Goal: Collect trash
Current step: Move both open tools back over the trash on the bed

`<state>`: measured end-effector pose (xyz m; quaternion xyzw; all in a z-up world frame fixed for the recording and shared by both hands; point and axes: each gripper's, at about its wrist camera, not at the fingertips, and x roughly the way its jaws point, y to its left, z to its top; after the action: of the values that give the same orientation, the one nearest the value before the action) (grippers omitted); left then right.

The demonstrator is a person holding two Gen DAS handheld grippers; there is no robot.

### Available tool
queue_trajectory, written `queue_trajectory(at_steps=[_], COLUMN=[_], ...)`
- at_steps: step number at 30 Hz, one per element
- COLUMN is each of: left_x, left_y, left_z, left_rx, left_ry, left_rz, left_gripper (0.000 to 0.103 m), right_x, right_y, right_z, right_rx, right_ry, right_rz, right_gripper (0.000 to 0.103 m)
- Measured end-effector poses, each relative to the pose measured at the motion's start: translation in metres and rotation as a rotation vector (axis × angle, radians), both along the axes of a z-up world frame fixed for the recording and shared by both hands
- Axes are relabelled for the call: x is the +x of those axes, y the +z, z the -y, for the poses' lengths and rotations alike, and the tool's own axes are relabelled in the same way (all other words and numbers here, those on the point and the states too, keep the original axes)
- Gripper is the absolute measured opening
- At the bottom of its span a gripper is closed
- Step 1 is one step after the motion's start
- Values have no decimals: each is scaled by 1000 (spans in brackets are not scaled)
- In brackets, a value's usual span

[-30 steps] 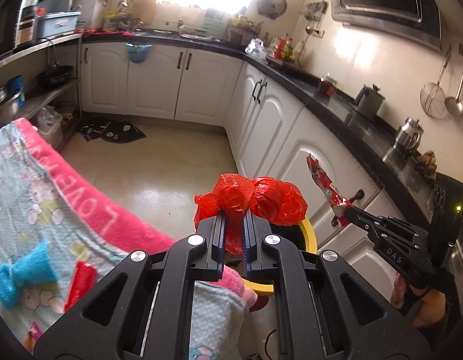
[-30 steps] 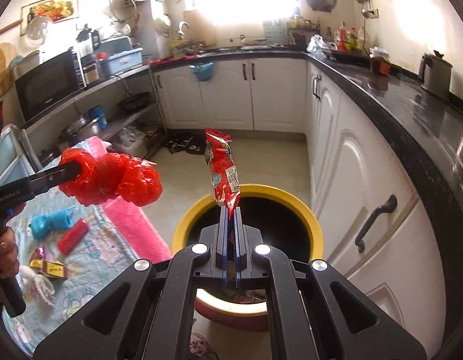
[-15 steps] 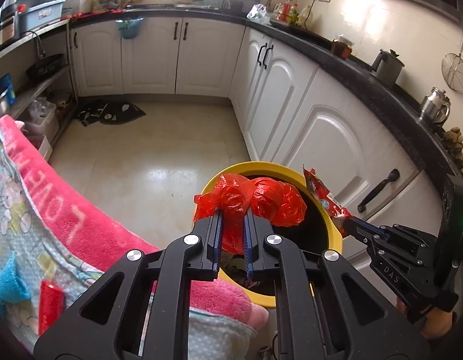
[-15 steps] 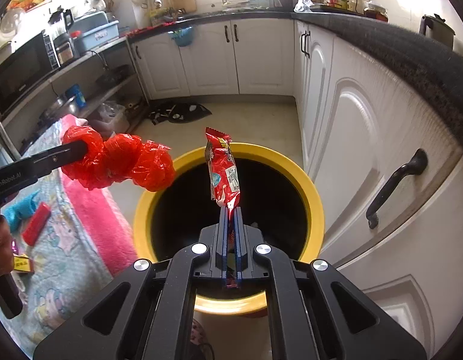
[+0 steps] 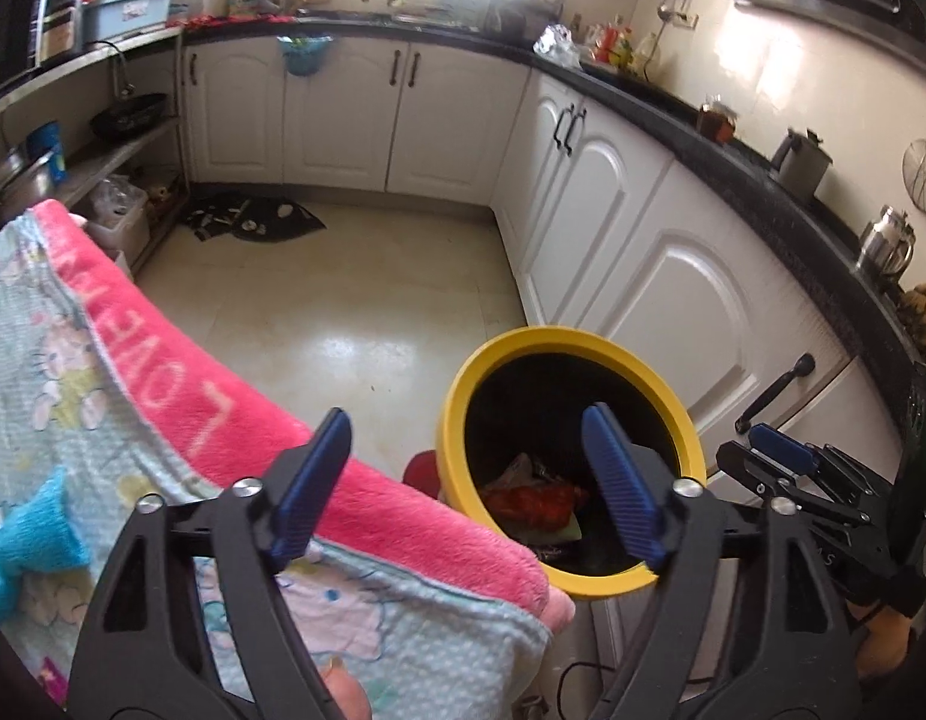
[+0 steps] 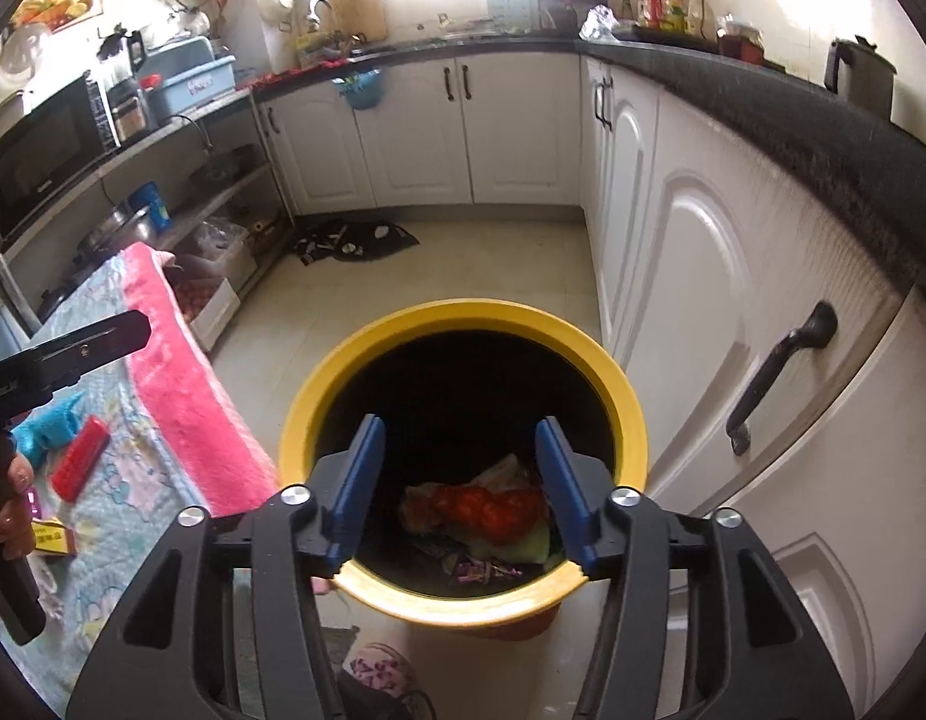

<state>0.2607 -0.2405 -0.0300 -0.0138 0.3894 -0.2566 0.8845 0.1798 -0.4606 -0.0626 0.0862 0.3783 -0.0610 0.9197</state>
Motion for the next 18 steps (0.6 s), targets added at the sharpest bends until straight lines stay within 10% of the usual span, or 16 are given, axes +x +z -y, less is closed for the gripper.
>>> queue_trajectory(at_steps=[5, 18], left_x=[-13, -52], left_y=[19, 51], left_z=[-27, -106], left_rx=[-28, -64], left_ry=[46, 163], left_rz=[35, 118], left_gripper=[92, 92], right_x=[-9, -28], right_y=[20, 67], right_z=[-20, -74], right_rx=[-10, -33], right_ry=[33, 120], right_rz=[55, 163], right_gripper=[65, 75])
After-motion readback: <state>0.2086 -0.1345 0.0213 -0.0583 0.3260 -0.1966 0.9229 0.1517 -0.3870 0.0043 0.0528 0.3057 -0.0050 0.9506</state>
